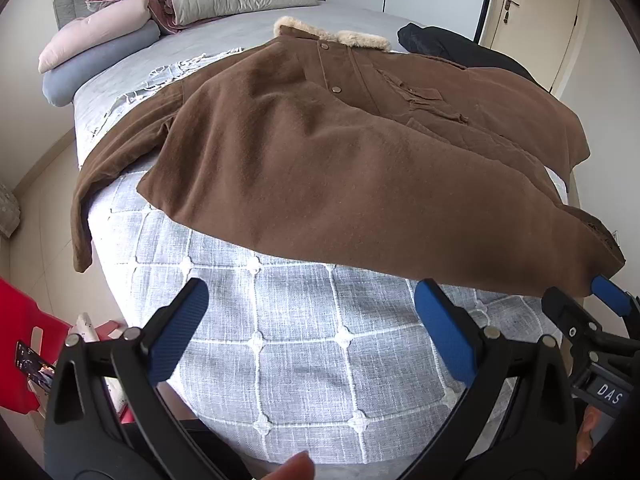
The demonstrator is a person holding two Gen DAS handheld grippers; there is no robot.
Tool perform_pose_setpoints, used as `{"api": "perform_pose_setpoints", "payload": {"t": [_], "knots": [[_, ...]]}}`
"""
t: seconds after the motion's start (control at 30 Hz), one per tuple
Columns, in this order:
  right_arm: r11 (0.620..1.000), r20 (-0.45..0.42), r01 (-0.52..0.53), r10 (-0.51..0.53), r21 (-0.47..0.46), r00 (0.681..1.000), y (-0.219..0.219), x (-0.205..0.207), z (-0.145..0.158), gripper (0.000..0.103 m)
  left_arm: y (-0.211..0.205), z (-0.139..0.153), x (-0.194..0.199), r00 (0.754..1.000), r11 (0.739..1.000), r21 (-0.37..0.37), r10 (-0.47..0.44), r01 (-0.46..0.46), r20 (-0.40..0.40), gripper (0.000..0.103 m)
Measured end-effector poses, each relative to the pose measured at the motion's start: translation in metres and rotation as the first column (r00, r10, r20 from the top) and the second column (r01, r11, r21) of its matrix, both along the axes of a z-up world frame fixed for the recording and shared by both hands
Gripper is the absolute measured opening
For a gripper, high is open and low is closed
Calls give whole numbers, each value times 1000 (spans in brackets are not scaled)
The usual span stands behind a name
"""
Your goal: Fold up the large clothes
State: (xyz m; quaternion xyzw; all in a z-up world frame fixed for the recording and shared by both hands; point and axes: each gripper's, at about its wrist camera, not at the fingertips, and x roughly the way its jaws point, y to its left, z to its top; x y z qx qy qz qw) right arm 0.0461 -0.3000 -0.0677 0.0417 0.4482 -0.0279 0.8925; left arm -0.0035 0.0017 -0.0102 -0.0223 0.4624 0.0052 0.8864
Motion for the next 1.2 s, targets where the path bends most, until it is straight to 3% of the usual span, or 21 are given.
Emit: {"api": "perform_pose_setpoints", "payload": {"t": [1.2], "knots": [[1000,-8,-4,4,-2,1000,0,0,-1,103,0,0,0,1000,1000,3,1,-1,-2,102]]}}
